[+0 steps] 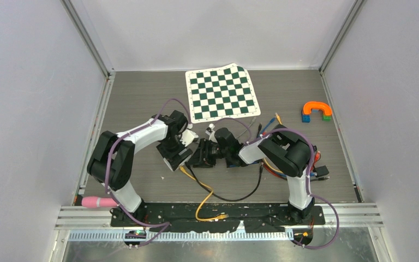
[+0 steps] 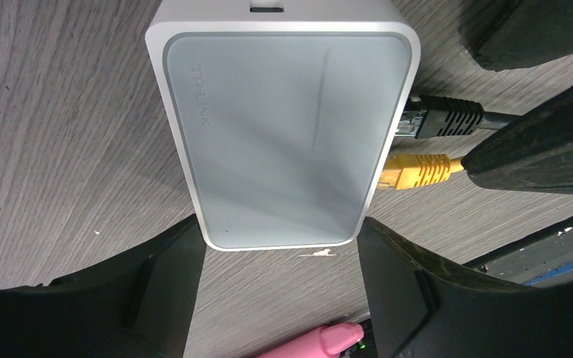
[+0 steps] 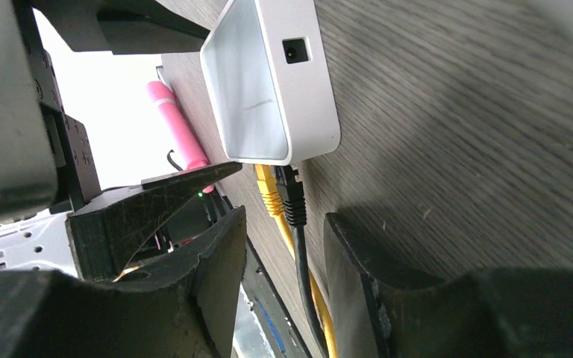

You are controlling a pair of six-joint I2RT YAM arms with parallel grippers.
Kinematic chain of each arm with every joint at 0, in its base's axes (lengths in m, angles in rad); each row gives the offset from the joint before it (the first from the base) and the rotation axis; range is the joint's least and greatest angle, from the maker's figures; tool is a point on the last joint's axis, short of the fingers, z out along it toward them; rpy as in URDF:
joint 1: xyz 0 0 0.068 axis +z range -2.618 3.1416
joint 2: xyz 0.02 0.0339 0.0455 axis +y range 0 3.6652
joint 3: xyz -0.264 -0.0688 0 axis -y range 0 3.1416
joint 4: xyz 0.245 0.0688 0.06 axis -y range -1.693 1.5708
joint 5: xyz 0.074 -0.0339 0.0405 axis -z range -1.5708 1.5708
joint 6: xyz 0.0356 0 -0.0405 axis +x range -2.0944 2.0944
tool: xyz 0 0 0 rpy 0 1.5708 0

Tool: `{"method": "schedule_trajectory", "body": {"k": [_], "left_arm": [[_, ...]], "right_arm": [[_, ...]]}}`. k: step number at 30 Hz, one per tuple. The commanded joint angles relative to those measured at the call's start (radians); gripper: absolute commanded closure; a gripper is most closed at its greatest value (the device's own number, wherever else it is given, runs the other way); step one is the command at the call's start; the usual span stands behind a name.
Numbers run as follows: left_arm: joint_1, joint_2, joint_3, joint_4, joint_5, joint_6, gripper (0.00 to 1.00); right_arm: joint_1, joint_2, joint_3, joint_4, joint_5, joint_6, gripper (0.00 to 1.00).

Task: Pull the plug from the switch port
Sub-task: Pull the connector from the switch port.

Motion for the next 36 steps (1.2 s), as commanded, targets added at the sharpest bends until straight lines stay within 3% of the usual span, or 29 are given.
{"method": "schedule_trajectory", "body": {"k": [1, 3, 7, 12, 16, 22, 25, 33, 36], "left_arm": [[-0.004, -0.038, -0.001, 0.031, 0.03, -0.022, 0.24], [-0.004, -0.049, -0.009, 0.036, 0.019, -0.023, 0.22], [-0.004, -0.064, -0.02, 0.037, 0.013, -0.029, 0.02], [-0.004, -0.117, -0.034, 0.071, -0.028, -0.065, 0.0], [-0.003, -0.248, -0.079, 0.144, -0.139, -0.145, 0.0], [0.012, -0.645, -0.227, 0.368, -0.349, -0.47, 0.0], [0.026, -0.787, -0.343, 0.455, -0.431, -0.739, 0.0], [0.081, -0.852, -0.5, 0.487, -0.164, -1.09, 0.05], [0.08, -0.809, -0.548, 0.559, -0.087, -1.189, 0.17]], "right_arm": [[0.005, -0.015, -0.021, 0.048, 0.056, 0.014, 0.5], [0.003, -0.021, -0.023, 0.046, 0.057, 0.005, 0.5], [-0.001, -0.039, -0.035, 0.044, 0.059, -0.007, 0.5], [-0.007, -0.066, -0.045, 0.026, 0.063, -0.034, 0.5], [-0.011, -0.091, -0.044, -0.008, 0.076, -0.069, 0.5], [-0.011, -0.152, -0.023, -0.139, 0.129, -0.168, 0.5], [-0.01, -0.172, -0.006, -0.196, 0.148, -0.215, 0.5], [-0.011, -0.166, 0.02, -0.23, 0.148, -0.232, 0.49], [-0.011, -0.154, 0.03, -0.229, 0.143, -0.227, 0.5]]}}
